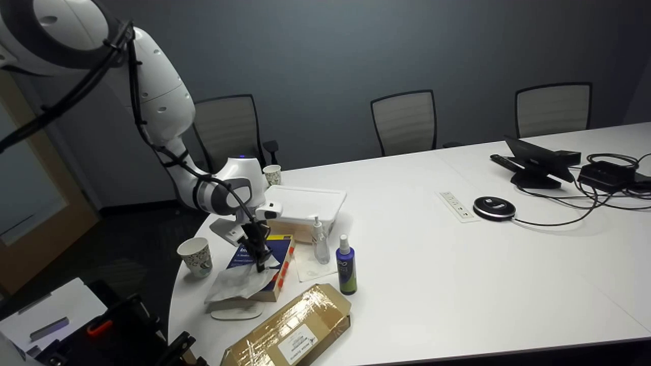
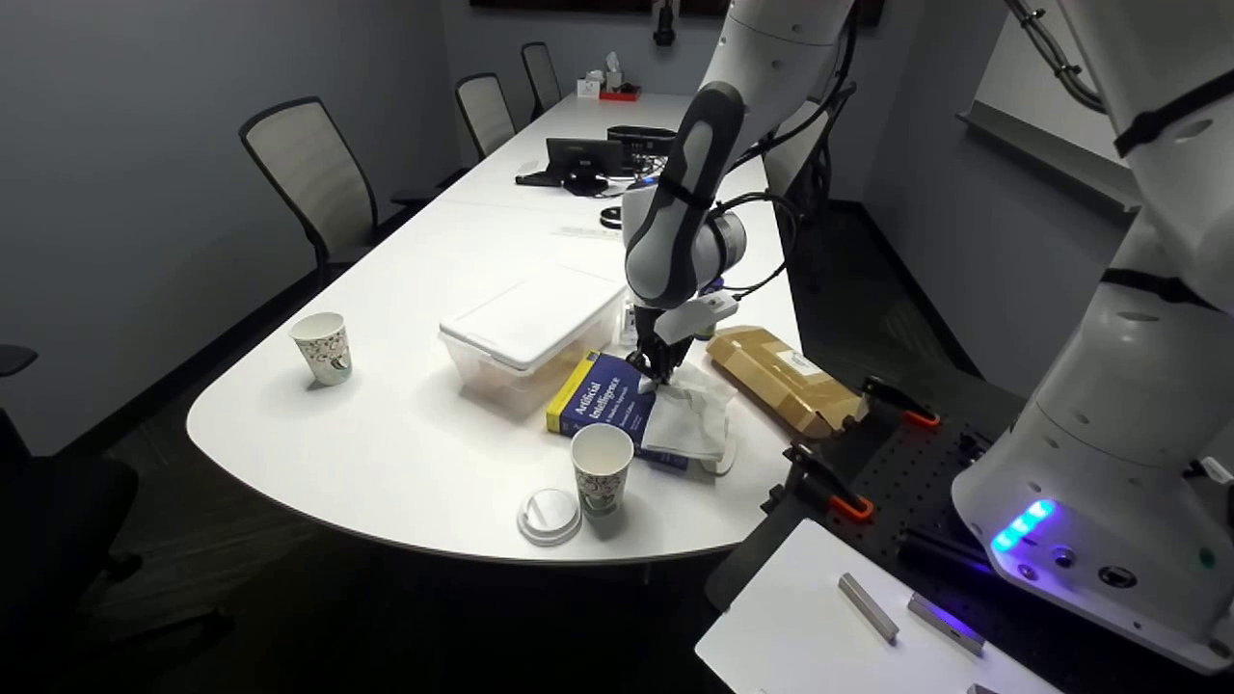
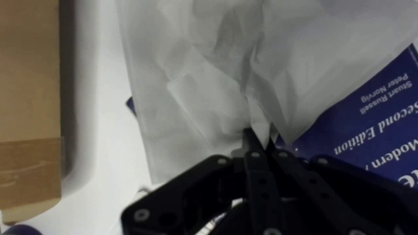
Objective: Use the tissue to wipe the cover of the book
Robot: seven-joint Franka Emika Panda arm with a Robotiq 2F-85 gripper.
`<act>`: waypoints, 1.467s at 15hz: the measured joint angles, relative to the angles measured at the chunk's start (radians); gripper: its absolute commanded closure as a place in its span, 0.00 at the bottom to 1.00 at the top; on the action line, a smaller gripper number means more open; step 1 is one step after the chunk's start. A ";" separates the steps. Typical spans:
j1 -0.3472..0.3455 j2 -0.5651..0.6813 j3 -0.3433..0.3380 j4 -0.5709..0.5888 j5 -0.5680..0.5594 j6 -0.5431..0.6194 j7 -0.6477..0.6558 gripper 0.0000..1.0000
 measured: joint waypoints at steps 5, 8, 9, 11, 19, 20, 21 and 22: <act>0.003 -0.002 0.041 -0.009 0.013 0.005 0.000 0.99; 0.005 0.001 0.043 -0.009 0.015 0.028 0.019 0.99; 0.009 0.002 0.035 -0.010 0.015 0.039 0.034 0.99; 0.038 0.003 -0.009 -0.012 0.015 0.043 0.074 0.99; 0.118 -0.011 -0.135 -0.043 0.013 -0.099 0.155 0.99; 0.118 -0.017 -0.135 -0.049 0.013 -0.130 0.155 0.99; 0.117 -0.026 -0.135 -0.059 0.013 -0.155 0.155 0.99; 0.117 -0.037 -0.136 -0.071 0.013 -0.173 0.155 0.99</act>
